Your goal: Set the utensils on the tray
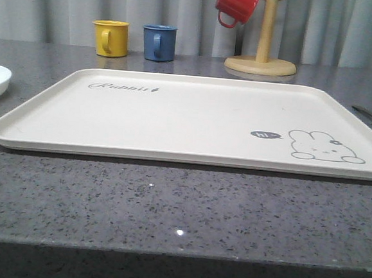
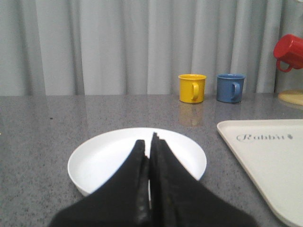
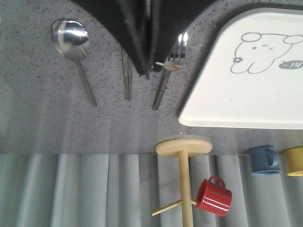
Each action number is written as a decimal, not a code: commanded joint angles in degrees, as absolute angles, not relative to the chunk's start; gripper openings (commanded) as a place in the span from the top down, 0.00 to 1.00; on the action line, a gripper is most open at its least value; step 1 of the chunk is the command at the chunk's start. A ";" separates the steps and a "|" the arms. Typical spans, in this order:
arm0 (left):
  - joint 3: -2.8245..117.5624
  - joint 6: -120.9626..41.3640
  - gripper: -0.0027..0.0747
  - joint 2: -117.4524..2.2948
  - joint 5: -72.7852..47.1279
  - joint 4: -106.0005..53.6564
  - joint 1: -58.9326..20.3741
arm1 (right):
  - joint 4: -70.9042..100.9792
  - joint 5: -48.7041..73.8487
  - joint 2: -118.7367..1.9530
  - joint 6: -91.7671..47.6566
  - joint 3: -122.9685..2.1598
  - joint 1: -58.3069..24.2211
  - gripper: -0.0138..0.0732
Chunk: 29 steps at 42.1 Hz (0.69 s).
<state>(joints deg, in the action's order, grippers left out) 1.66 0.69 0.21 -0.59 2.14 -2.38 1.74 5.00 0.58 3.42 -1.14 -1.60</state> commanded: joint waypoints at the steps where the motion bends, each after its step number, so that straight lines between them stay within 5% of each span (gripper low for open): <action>1: 8.77 1.39 0.99 0.99 2.64 1.97 -2.25 | 2.16 6.52 1.27 3.34 -8.54 -1.17 0.97; 17: 40.54 1.39 0.99 -16.47 -26.26 1.97 -2.25 | 2.11 32.06 -17.01 3.34 -36.68 -1.17 0.97; 29: 43.06 1.39 0.99 -26.13 -31.83 1.97 -2.25 | 2.16 37.17 -29.45 3.34 -38.66 -1.17 0.97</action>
<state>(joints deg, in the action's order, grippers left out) 41.44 0.69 -23.64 -34.65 2.14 -2.38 1.87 40.02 -26.38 3.42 -36.69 -1.60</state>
